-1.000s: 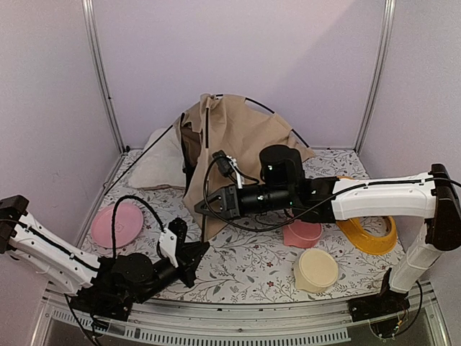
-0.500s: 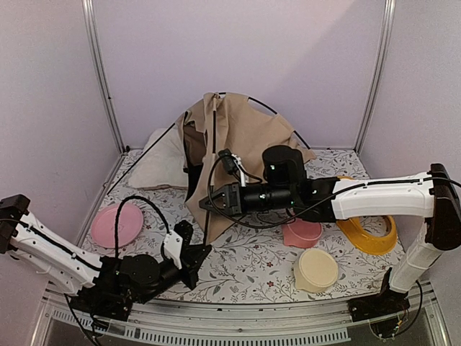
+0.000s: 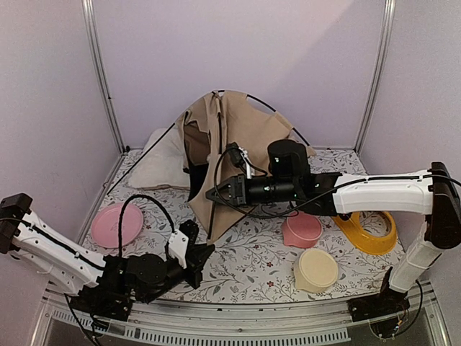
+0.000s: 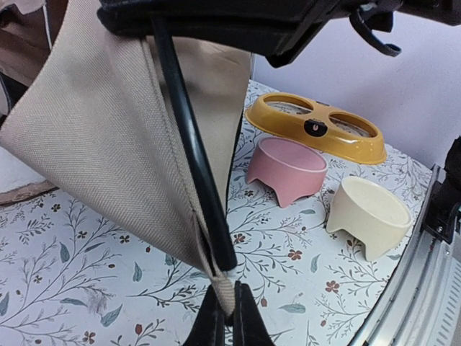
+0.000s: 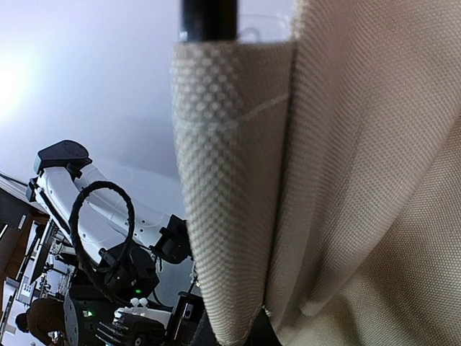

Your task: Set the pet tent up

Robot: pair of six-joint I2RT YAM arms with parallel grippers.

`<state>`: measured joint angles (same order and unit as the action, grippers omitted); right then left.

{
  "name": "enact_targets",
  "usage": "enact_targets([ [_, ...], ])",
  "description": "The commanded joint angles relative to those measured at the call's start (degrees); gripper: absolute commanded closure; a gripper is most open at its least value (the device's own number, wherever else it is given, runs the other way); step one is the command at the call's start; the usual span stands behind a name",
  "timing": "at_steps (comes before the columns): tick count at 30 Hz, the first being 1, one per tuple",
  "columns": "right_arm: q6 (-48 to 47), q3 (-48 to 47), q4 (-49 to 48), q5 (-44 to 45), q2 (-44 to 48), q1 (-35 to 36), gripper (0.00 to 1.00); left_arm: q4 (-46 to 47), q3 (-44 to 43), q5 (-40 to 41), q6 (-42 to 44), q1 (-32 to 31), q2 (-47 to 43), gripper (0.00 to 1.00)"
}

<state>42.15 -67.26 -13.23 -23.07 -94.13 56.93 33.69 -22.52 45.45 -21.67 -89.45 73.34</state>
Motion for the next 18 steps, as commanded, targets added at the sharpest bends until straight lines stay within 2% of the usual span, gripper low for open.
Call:
enact_targets([
  [1, 1.4, -5.2, -9.1, 13.4, 0.6, -7.3, 1.0, -9.3, 0.1, -13.0, 0.4, -3.1, 2.9, 1.0],
  [18, 2.2, -3.9, -9.4, 14.5, 1.7, -8.7, 1.0, -9.8, -0.6, -12.8, 0.4, -3.4, 4.0, 1.0],
])
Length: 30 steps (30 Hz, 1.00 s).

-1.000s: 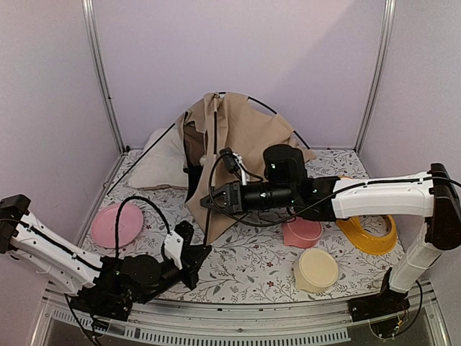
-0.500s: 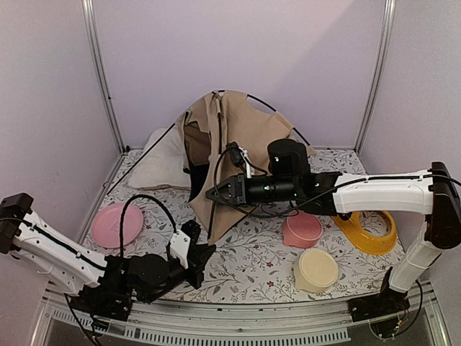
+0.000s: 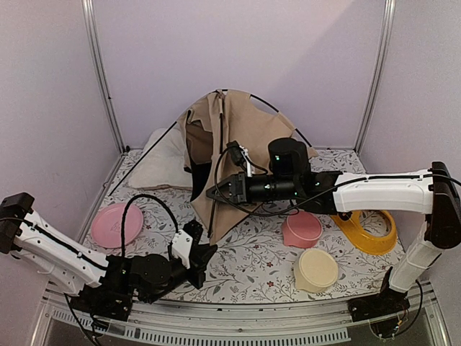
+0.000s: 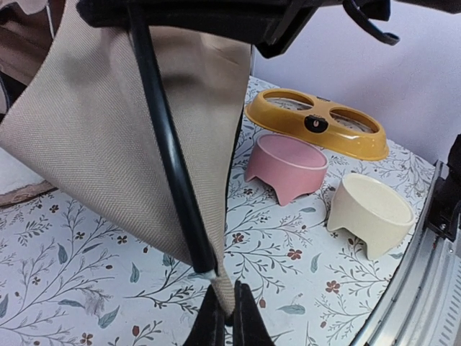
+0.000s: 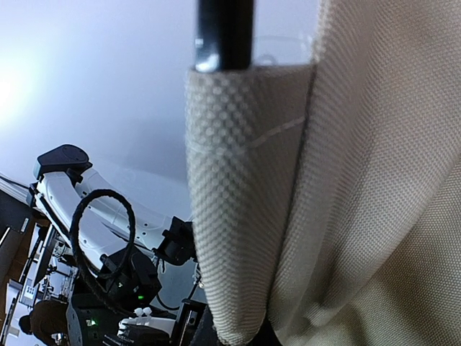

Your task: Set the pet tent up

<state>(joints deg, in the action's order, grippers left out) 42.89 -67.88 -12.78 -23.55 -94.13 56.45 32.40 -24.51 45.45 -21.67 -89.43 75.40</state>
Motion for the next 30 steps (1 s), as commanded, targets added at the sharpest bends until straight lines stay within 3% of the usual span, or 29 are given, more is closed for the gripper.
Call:
enact_targets([
  [1, 1.5, -3.2, -9.8, 15.0, 1.8, -8.3, 1.0, -8.5, 1.5, -12.8, 0.3, -3.4, 1.9, 1.0],
  [30, 1.4, -0.7, -9.2, 17.8, 0.8, -9.4, 1.0, -9.6, 1.0, -12.0, 0.3, -3.8, 0.8, 1.0],
])
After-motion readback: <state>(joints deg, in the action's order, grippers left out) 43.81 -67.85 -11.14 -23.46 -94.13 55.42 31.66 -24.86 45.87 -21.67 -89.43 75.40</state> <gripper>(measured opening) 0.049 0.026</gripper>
